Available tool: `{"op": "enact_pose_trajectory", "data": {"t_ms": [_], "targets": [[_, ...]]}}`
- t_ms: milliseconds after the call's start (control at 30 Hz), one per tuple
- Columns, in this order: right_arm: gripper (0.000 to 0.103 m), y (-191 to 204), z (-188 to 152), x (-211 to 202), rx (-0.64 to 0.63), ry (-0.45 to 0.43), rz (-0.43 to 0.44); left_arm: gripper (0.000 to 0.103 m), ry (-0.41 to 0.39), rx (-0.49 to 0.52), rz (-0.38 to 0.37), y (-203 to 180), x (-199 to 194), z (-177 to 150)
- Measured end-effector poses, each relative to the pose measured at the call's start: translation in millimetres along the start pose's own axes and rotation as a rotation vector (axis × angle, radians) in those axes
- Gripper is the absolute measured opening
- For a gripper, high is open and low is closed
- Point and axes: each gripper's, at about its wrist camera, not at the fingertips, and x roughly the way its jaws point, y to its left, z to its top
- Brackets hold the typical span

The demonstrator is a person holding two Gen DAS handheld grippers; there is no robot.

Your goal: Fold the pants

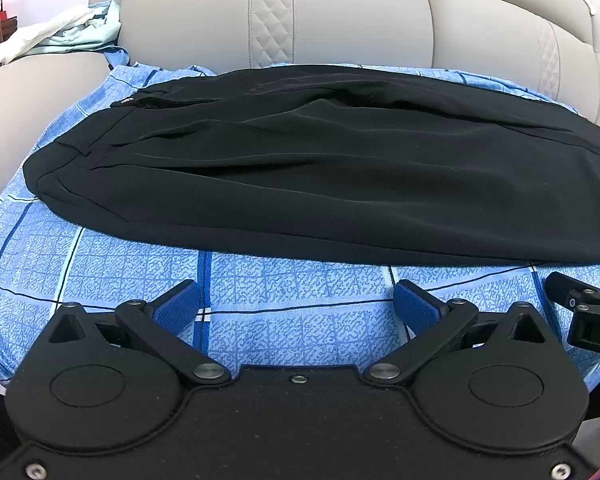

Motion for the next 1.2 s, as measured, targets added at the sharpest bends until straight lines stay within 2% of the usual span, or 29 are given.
{"op": "enact_pose_trajectory", "data": {"t_ms": [1200], "targets": [[0.103, 0.7, -0.2, 2.2, -0.005, 0.0, -0.003, 0.103, 0.013, 0.003, 0.001, 0.3, 0.8, 0.7]]}}
